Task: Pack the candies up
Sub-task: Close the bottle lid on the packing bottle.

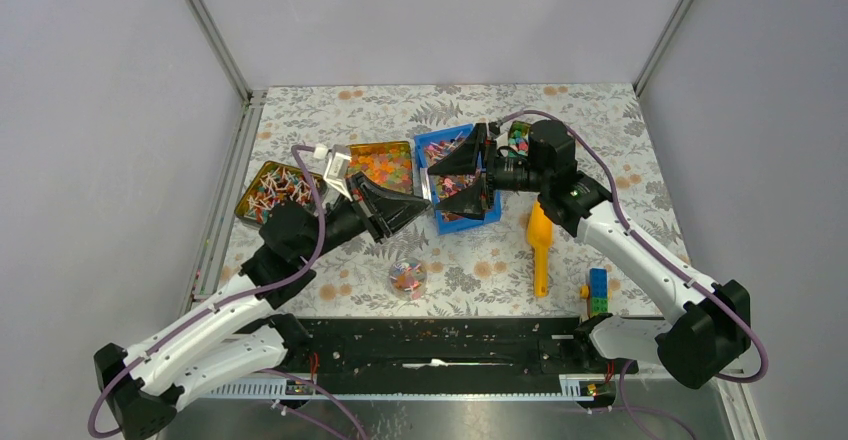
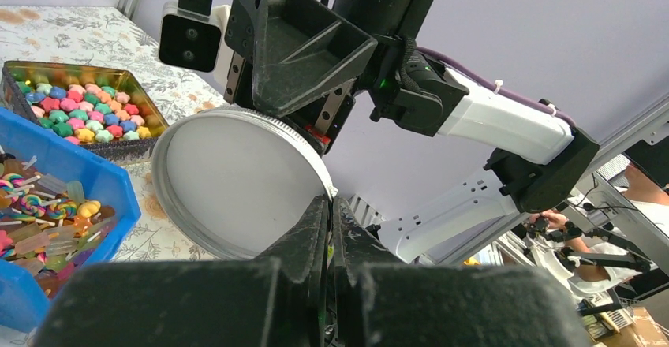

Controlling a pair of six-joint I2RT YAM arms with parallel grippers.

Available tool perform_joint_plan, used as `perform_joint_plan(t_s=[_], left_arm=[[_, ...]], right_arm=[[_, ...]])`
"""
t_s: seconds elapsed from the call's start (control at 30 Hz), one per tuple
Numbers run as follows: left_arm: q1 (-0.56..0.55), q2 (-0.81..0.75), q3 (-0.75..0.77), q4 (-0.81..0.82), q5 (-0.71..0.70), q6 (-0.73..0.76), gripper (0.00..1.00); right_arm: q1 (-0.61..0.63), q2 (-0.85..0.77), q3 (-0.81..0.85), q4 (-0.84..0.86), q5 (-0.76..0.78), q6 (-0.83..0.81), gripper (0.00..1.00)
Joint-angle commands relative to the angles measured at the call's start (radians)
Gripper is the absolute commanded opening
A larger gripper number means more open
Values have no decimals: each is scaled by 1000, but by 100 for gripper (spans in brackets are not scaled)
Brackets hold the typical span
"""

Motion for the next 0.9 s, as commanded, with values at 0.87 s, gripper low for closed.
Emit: perform_joint_plan(t_s=[0.87], left_arm=[[4, -51, -57, 95, -69, -29, 0]], right_arm=[[43, -13, 4, 91, 3, 35, 100]])
